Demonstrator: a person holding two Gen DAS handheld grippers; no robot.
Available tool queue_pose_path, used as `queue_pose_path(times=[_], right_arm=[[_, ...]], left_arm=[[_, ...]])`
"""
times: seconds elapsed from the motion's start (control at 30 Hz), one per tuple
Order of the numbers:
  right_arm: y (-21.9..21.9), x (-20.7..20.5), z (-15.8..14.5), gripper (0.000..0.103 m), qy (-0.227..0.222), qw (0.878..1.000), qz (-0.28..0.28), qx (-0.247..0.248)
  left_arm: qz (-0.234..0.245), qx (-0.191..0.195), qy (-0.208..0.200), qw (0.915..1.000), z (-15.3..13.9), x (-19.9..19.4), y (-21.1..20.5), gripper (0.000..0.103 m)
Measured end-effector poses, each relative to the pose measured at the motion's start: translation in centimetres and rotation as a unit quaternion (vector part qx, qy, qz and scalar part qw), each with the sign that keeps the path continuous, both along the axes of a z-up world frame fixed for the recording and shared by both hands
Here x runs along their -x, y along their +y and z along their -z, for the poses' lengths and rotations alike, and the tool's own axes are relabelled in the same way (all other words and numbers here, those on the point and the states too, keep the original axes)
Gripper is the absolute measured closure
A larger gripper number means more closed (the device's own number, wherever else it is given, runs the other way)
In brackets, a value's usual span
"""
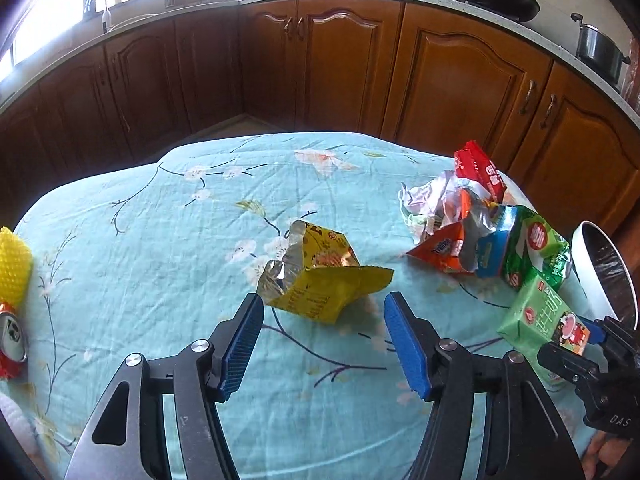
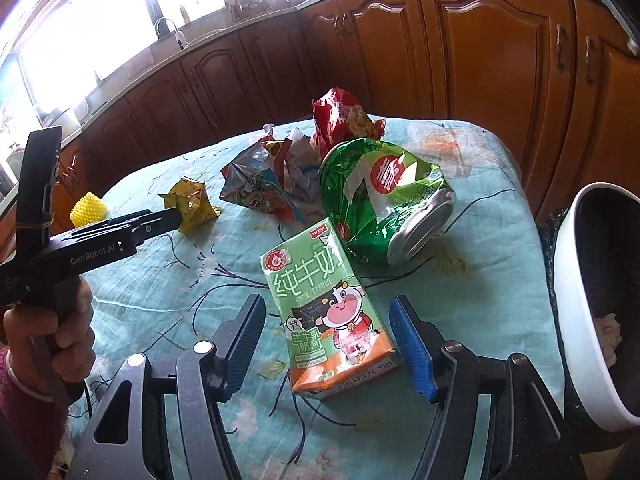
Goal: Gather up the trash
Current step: 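Move both open tools back toward the remaining trash on the table, then grasp the yellow wrapper with the left tool while the right tool grasps the green milk carton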
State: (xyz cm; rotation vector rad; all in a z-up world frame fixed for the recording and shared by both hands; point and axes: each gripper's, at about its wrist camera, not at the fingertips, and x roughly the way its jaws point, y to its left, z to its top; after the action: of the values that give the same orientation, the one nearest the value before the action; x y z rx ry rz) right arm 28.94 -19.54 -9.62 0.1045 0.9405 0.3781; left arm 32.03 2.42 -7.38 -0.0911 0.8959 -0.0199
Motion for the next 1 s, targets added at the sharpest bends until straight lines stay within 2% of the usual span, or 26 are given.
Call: queue_pose_path(times=[0.1, 0.17, 0.23, 0.27, 0.3, 0.33, 0.43, 0.67, 1.0], right_arm=[[0.1, -0.1, 0.2, 0.037, 0.004, 1.000, 0.004, -0.004], [-0.1, 0.0, 0.2, 0.043, 0.001, 1.000, 0.012, -0.007], [-0.4, 0.2, 0.2, 0.045, 0.004, 1.000, 0.017, -0.018], [-0.6, 0.2, 0.2, 0.048, 0.004, 1.000, 0.019, -0.020], [-0.6, 0.4, 0.1, 0.050, 0.003, 1.000, 0.020, -0.022], [-0.6, 0.6, 0.0, 0.052, 0.002, 1.000, 0.020, -0.023], [-0.6, 1.3, -0.4, 0.054, -0.003, 0.999, 0.022, -0.033], [-1.0, 3.5, -1.9, 0.055, -0.020, 0.998, 0.025, -0.052], [-3.6, 5.8, -3.6, 0.055, -0.042, 0.995, 0.054, -0.066]], left_arm=[[0.004, -0.006, 0.007, 0.9999, 0.9, -1.3, -0.2, 0.042], [0.008, -0.004, 0.013, 0.9999, 1.4, -1.7, -0.3, 0.048], [0.015, -0.001, 0.017, 0.9997, 1.9, -2.0, -0.4, 0.072], [0.019, 0.001, 0.019, 0.9996, 2.1, -2.0, -0.5, 0.077], [0.022, 0.004, 0.019, 0.9996, 2.2, -1.9, -0.6, 0.089], [0.025, 0.007, 0.019, 0.9995, 2.3, -1.7, -0.7, 0.094], [0.033, 0.014, 0.011, 0.9993, 2.2, -0.8, -0.8, 0.098], [0.056, 0.052, -0.002, 0.9971, 0.7, 3.0, -1.7, 0.100], [0.117, 0.066, -0.016, 0.9908, -1.6, 7.6, -5.6, 0.103]])
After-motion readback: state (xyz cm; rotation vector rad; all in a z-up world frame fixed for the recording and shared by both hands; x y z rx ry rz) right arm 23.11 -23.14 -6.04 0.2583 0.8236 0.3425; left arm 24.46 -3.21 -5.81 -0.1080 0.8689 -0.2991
